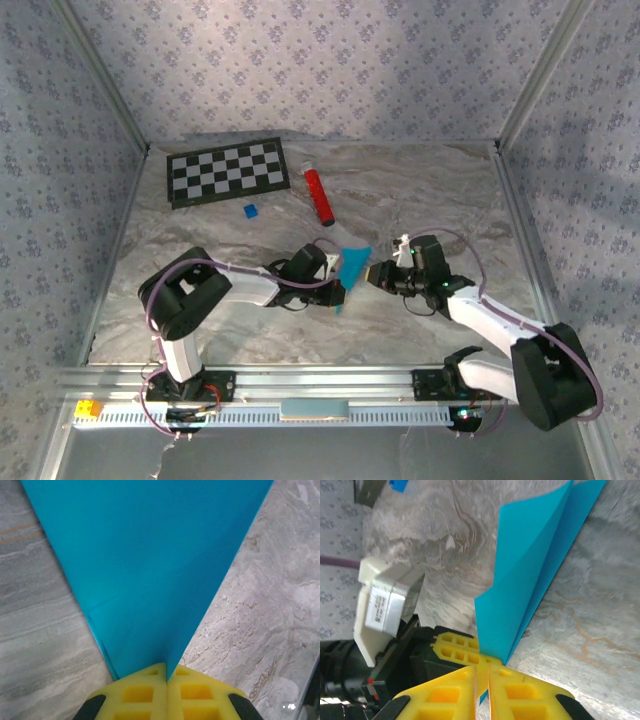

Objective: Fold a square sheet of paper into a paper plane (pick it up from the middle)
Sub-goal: Fold the wing for the fifth time at the center of the table.

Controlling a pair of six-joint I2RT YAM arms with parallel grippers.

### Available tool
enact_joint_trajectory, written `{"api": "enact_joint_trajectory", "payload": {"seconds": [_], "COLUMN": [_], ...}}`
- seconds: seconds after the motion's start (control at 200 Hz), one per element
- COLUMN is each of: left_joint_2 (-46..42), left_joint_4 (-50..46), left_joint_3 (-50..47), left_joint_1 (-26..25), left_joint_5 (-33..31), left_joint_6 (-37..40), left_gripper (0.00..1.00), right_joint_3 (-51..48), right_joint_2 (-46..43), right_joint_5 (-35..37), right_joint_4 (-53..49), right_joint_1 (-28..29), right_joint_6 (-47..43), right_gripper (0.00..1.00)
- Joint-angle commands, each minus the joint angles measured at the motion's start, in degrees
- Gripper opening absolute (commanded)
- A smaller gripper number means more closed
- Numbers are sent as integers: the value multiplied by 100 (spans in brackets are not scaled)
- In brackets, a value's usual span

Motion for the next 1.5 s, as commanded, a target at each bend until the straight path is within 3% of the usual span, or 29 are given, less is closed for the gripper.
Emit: {"api": "enact_joint_trajectory", "payload": {"seconds": [0.0, 0.675, 1.494], "left_joint_2": [231, 389, 451], "left_joint_4": [128, 650, 552], "left_joint_3": [-209, -496, -656], "left_joint_1": [60, 285, 400], "left_joint_5": [246, 696, 613], "left_joint_6": [-184, -505, -719], "left_gripper": [0, 0, 0], "right_joint_3": [310, 978, 1075], "right_joint_2": [379, 2303, 2762], "right_joint_5": [-190, -675, -926], "right_joint_4": [113, 1011, 1186], "right_joint_1": [188, 326, -13], "right_joint_6": [-277, -222, -258], "right_gripper": [13, 9, 9]}}
